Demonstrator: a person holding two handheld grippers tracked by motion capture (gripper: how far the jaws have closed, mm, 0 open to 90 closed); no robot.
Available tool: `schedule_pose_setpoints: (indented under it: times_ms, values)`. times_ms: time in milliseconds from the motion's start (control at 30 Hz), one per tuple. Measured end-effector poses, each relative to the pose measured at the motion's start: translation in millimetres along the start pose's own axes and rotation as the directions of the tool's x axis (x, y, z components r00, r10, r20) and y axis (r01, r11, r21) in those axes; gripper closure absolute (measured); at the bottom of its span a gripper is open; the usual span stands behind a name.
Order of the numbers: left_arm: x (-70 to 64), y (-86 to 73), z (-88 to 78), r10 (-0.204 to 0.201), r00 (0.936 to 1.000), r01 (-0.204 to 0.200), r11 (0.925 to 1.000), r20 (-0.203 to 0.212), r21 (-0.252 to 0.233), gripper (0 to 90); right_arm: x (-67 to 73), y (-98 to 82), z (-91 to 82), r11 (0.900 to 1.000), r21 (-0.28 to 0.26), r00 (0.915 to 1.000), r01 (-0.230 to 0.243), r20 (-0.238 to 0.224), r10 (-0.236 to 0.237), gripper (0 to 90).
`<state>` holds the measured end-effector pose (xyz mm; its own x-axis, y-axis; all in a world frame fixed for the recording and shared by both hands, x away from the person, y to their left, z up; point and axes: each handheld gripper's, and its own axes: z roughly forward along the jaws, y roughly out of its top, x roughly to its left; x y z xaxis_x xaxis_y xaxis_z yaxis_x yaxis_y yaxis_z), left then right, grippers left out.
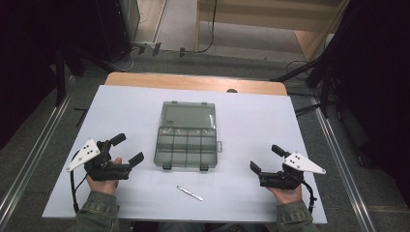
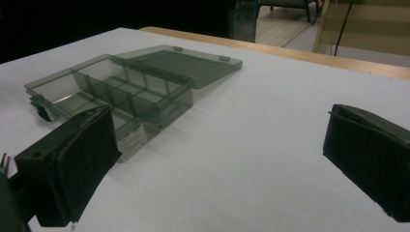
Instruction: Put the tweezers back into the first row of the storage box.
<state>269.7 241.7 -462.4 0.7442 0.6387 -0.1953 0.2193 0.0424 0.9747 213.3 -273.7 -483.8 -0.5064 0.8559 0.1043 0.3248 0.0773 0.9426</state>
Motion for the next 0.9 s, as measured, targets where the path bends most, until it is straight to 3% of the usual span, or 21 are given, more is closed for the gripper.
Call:
schedule_pose_setpoints:
  times_ms: [233, 533, 900]
  values:
    - [-0.1, 0.1, -0.4, 0.001, 1.0, -0.001, 1.0, -0.002, -0.001, 0.0, 13.8, 3.6, 5.1, 0.999, 0.022, 0.9987, 0.036, -0.037, -0.035, 0.0]
    - [-1.2, -0.7, 1.6, 0.005, 1.0, -0.005, 1.0, 0.005, 0.009, 0.0, 33.8, 8.8, 13.7, 0.991, 0.071, 0.9899, 0.11, -0.097, -0.103, 0.0]
    - [-0.5, -0.6, 2.1, -0.001, 1.0, 0.001, 1.0, 0.007, 0.006, 0.0, 54.4, 18.7, 26.3, 0.985, 0.101, 0.979, 0.137, -0.165, -0.12, 0.0]
